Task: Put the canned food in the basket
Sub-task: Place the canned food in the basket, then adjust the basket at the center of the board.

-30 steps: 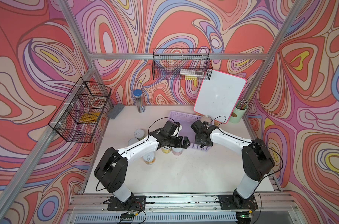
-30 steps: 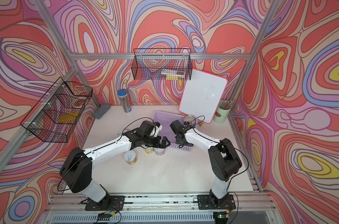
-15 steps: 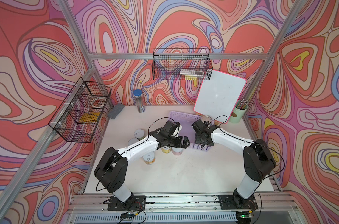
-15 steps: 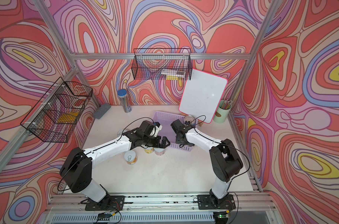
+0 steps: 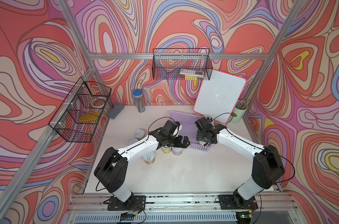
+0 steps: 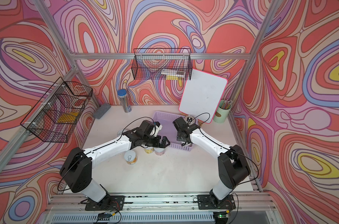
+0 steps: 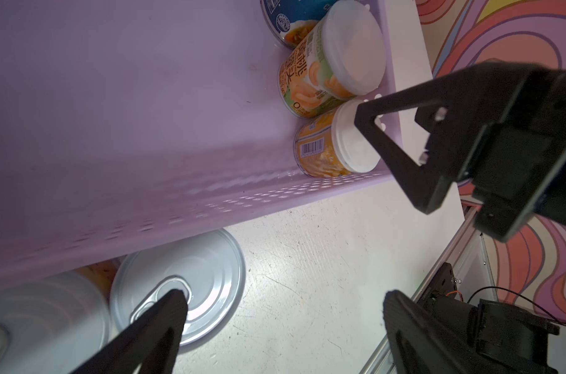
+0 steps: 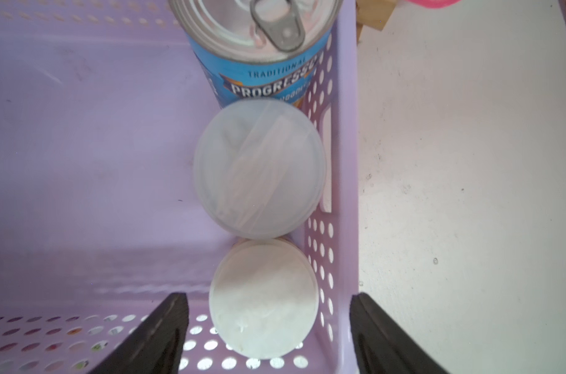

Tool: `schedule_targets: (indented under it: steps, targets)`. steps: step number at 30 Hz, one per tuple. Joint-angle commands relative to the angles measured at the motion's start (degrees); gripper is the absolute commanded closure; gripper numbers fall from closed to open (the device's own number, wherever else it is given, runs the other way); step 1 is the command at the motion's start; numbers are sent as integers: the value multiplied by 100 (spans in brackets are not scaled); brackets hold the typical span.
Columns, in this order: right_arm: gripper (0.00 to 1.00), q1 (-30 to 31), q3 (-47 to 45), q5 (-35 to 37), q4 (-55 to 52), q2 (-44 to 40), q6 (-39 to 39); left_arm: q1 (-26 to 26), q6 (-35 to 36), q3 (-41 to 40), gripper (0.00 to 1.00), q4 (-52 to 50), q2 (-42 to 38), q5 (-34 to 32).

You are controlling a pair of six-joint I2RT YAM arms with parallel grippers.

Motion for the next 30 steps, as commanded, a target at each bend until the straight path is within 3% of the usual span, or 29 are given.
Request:
schedule_targets:
  steps: [1,16,22,30]
  targets:
    - [21,-99,-272,-201,537,-546,-349,163,314,318,2,-201,82,-139]
    - [26,-1394,-1195,-2154,1469,-1160,-360,401,1300,2029,5,-1793,1427,-1234]
    - [26,-1411,-1206,-2185,1458,-1143,-328,400,1452,2342,5,-2271,1722,-1439]
    - [26,-1411,-1135,-2178,1398,-1133,-361,401,1424,2189,5,-2574,1716,-1456]
